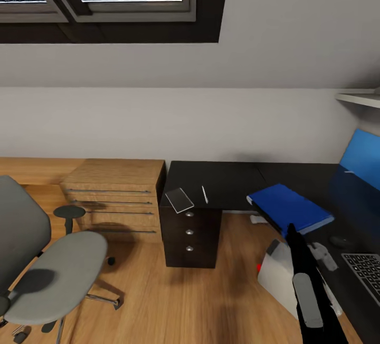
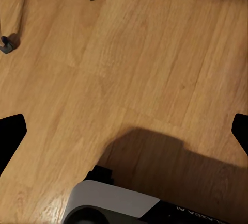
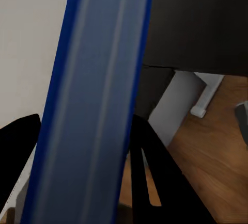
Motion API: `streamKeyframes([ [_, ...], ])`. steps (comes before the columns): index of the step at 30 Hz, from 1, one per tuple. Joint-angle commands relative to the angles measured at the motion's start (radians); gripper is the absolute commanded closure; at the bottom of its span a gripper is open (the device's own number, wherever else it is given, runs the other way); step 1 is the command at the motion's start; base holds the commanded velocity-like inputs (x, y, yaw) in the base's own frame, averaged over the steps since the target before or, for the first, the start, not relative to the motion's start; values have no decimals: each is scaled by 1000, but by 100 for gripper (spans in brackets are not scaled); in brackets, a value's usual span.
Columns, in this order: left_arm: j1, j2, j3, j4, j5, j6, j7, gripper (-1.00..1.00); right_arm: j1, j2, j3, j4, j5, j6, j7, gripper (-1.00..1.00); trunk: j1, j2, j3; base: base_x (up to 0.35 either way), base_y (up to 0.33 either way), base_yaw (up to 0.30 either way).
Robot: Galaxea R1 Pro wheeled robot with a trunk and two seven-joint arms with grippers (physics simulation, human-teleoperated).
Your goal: In the bedroom, organize the workspace by keeping the computer under the desk, ensuring the monitor is on the desk, placing the keyboard on the desk next to the monitor, placing the mouse on the desk next to the keyboard, moving the folder from the swivel chair onto the desk next to the mouse, stacking the notebook on top of the folder with the pen on top of the notebook, and positioning the swivel chair next to the desk.
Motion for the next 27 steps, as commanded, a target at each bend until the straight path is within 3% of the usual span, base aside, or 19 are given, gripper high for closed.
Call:
streamKeyframes([
  [1, -1, 1, -8, 0, 10, -5, 7, -100, -19, 0, 0, 15, -11, -2, -8, 100, 0, -1, -1, 0, 0, 0],
  [4, -1, 0, -9, 0, 10, -5, 7, -100, -95, 1, -1, 104, -17, -2, -24, 100, 0, -1, -1, 0, 0, 0],
  [9, -1, -1, -12, 0, 9, -4, 7, -100, -122, 2, -4, 176, -21, -4, -29, 100, 0, -1, -1, 0, 0, 0],
  [12, -1, -1, -14, 0, 0, -4, 7, -100, -126, 3, -9, 177, -74, -5, -29, 100, 0, -1, -1, 0, 0, 0],
  [14, -1, -1, -14, 0, -3, -4, 7, -100, -127, 3, -12, 174, -167, -7, -28, 100, 0, -1, -1, 0, 0, 0],
  [15, -1, -1, -14, 0, -4, -4, 7, -100, -127, -1, -11, 156, -387, -7, -25, 100, 0, -1, -1, 0, 0, 0],
  [17, -1, -1, -14, 0, -4, -5, 7, -100, -127, -6, -9, 151, -491, -12, -21, 100, 0, -1, -1, 0, 0, 0],
  [22, -1, -1, -14, 0, -4, -6, 7, -100, -127, -7, -9, 150, -509, -14, -21, 100, 0, -1, -1, 29, 0, 0],
  [27, -1, -1, -14, 0, -5, -6, 7, -100, -126, -9, -10, 154, -511, -15, -20, 100, 0, -1, -1, 272, -3, 0],
])
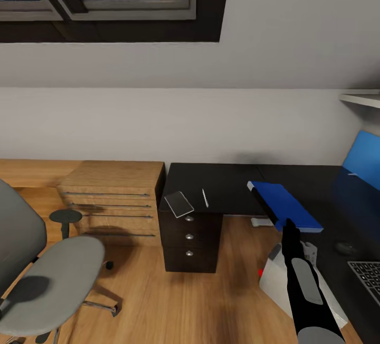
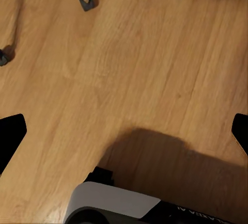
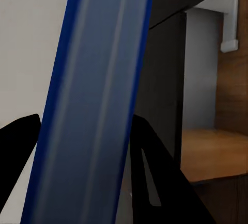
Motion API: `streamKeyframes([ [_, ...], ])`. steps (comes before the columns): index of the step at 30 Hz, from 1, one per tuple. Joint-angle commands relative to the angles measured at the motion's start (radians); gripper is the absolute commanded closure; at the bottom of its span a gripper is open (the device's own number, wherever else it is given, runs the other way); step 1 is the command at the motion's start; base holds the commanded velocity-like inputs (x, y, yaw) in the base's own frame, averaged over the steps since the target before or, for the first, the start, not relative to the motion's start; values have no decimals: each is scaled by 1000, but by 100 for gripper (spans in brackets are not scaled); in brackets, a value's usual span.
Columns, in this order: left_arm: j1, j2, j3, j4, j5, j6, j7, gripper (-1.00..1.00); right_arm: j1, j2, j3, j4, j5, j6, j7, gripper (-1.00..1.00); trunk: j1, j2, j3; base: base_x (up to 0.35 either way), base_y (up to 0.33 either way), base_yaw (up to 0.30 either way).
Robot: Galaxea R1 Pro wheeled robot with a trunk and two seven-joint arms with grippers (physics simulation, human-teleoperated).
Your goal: In the bedroom, organize the workspace by keeping the computer under the desk, ensuring the monitor is on the desk, placing the keyboard on the desk next to the monitor, placing the mouse on the desk next to the keyboard, moving the folder from the swivel chair onto the desk next to the mouse, stacking the notebook on top of the folder with the pen on top of the notebook, and positioning the swivel chair next to the desk.
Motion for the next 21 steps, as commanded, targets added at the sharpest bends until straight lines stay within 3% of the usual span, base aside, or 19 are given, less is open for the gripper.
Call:
streamKeyframes([
  [1, -1, 1, -8, 0, 11, -5, 7, -100, -1, 0, -1, -1, -9, -3, -3, 100, 1, -1, -1, 322, -38, 0],
  [3, -1, 1, -8, 0, 11, -5, 7, -100, -1, -5, -1, -1, -7, -3, -3, 100, 1, -1, -1, 327, -65, 0],
  [10, -1, 1, -8, 0, 10, -5, 7, -100, 0, -89, 1, 55, -6, -15, -11, 100, 1, -1, -1, 295, -176, 0],
  [11, -1, 1, -8, 0, 10, -5, 7, -100, -1, -116, 1, 81, -6, -33, -11, 100, 1, -1, -1, 225, -206, 0],
  [13, -1, 1, -8, 0, 10, -5, 7, -100, -2, -137, 1, 103, -6, -43, -13, 100, 1, -1, -1, 156, -144, 0],
  [14, -1, 0, -8, 0, 10, -5, 7, -100, -8, -205, 3, 173, -6, -52, -14, 100, 1, -1, -1, 16, -15, 0],
  [21, -1, 0, -9, 0, 10, -5, 7, -100, -50, -262, 4, 267, -6, -53, -15, 100, 1, -1, -1, 78, -137, 0],
])
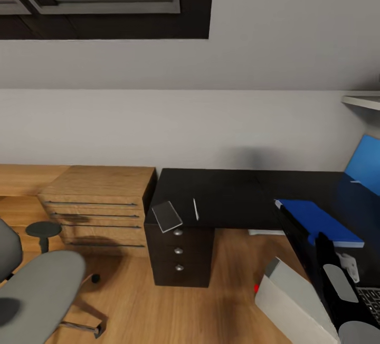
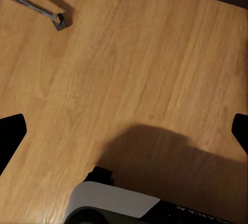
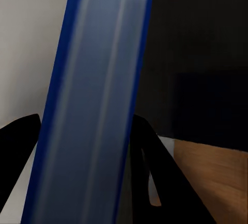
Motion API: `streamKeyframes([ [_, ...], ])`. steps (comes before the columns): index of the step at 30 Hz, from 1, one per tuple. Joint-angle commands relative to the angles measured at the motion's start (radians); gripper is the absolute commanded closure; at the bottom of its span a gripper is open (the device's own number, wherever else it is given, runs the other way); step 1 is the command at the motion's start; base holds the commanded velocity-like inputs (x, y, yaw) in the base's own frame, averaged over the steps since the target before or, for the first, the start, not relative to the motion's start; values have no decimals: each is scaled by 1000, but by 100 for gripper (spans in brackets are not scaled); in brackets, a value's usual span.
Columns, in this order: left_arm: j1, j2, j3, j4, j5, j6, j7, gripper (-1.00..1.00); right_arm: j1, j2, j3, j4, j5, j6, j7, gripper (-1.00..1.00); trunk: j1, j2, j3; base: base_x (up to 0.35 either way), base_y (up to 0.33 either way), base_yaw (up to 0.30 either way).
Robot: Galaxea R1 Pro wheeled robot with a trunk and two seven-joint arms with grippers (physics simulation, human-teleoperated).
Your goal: In the bedroom, organize the workspace by keeping the computer under the desk, ensuring the monitor is on the desk, placing the keyboard on the desk next to the monitor, placing the mouse on the desk next to the keyboard, moving the folder from the swivel chair onto the desk next to the mouse, stacking the notebook on top of the folder with the pen on top of the notebook, and positioning the swivel chair next to the desk.
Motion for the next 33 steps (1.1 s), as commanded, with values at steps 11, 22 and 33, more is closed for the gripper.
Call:
streamKeyframes([
  [11, -1, 1, -9, 0, 11, -6, 7, -100, -37, -20, 3, 63, 33, -4, -4, 100, 0, -1, -1, 66, -68, 0],
  [22, -1, 1, -10, 0, 11, -6, 7, -100, -43, -21, 4, 67, 42, -7, -47, 100, 0, -1, -1, 217, -15, 0],
  [33, -1, -4, -10, -9, 11, -6, 7, -100, -89, -46, 3, 168, 43, -35, -53, 100, 0, -1, -1, 119, -107, 0],
])
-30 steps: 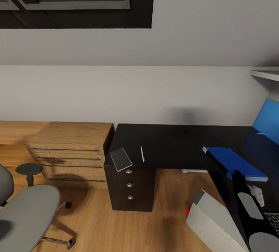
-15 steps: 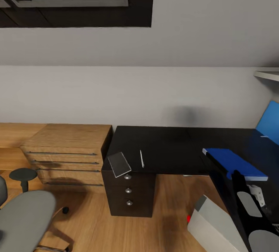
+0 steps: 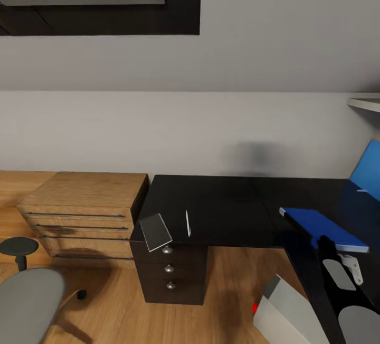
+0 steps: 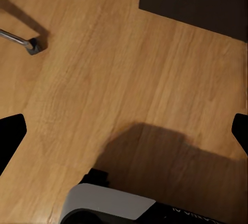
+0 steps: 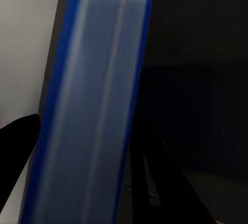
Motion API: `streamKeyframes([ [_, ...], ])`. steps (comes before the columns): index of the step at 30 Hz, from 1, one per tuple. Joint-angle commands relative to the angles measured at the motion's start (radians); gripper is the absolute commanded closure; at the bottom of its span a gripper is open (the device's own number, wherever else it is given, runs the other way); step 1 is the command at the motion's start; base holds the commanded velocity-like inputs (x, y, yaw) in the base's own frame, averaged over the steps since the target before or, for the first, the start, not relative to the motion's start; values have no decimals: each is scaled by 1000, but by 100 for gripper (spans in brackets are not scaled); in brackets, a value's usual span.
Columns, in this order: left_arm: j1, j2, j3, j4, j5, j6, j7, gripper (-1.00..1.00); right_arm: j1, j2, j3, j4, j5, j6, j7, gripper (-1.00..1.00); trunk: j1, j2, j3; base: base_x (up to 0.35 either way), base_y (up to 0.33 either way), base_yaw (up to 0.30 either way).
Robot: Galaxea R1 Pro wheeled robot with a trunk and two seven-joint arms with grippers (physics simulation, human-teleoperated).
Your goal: In the bedroom, organize the workspace by keeping the computer under the desk, ensuring the monitor is on the desk, placing the keyboard on the desk next to the monitor, placing the mouse on the desk next to the keyboard, moving the folder from the swivel chair onto the desk next to the mouse, stacking the notebook on top of the folder with the pen on top of the notebook, and positioning the swivel chair next to the desk.
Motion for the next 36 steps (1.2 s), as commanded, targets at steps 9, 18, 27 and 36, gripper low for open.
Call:
streamKeyframes([
  [9, -1, -12, -5, -25, 14, -6, 9, -100, -5, 2, -2, 7, -20, -59, 3, 100, 23, -43, -20, 4, -4, 0],
  [18, -1, -12, -4, -27, 14, -7, 9, -100, -6, 14, -2, 0, -25, -60, 17, 100, 58, -106, -48, 0, 0, 0],
  [27, -1, -12, -4, -29, 14, -7, 10, -100, -6, 17, -1, 0, -27, -62, 37, 100, 92, -169, -77, 0, 0, 0],
  [36, -1, -12, -6, -28, 13, -64, 13, -100, -6, 67, -2, -1, -29, -170, 74, 100, 127, -232, -105, 0, 0, 0],
])
